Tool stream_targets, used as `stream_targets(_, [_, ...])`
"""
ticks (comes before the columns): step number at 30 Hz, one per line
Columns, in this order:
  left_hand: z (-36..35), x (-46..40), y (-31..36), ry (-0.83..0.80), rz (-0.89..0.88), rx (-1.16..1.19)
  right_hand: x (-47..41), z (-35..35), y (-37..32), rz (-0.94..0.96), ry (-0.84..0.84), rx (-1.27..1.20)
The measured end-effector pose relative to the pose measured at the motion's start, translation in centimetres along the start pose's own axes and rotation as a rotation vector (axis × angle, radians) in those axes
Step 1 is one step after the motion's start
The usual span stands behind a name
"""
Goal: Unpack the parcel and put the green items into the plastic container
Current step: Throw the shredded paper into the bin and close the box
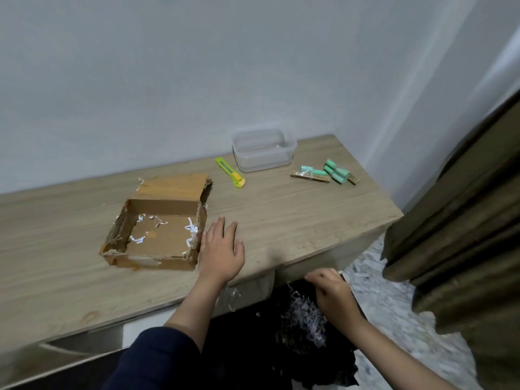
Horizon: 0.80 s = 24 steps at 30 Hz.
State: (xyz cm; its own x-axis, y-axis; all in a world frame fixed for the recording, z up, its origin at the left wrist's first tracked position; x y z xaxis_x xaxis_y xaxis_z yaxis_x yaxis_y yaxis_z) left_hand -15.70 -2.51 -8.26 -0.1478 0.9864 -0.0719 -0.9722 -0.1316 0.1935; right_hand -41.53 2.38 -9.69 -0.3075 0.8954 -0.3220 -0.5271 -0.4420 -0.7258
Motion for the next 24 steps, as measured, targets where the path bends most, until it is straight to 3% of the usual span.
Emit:
stream_targets(6, [0.0, 0.3, 0.3, -0.024, 0.023, 0.025, 1.9, 0.1, 3.6, -0.263, 0.044, -0.023])
stream_targets(10, [1.8, 1.2, 0.8, 0.024, 0.035, 0.306, -0.2, 0.1, 1.1, -0.205, 0.123, -0.064])
stream_targets(14, [6.8, 3.0, 1.0, 0.246, -0.047, 0.462, -4.3, -1.0, -3.7, -0.041, 0.190, -0.094])
stream_targets(18, [11.3, 3.9, -4.6, 0.489, 0.061, 0.286, -9.3, -4.1, -8.5, 0.038, 0.180, -0.159])
stream_targets(20, [12.1, 3.7, -9.1, 0.412, 0.178, 0.161, -11.9, -6.7, -10.2, 0.042, 0.108, -0.156])
stream_targets(24, [9.7, 4.0, -16.7, 0.026, 0.329, -0.081, -16.2, -11.5, -11.0, -0.068, -0.009, -0.148])
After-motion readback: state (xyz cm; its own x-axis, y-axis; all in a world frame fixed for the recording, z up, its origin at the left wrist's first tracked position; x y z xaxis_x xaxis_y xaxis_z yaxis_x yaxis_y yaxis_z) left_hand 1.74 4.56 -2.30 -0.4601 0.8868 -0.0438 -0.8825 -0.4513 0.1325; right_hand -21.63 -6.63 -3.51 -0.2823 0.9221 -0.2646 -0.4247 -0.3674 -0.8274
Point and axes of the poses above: each hand's wrist, its own x-axis away from the middle knuckle, its own z-axis out of the back of the hand, y = z × x, the point moved 7 cm from there along -x, towards the middle knuckle, and after that the axes turned 14 degrees about -x, right-handed, at the moved point
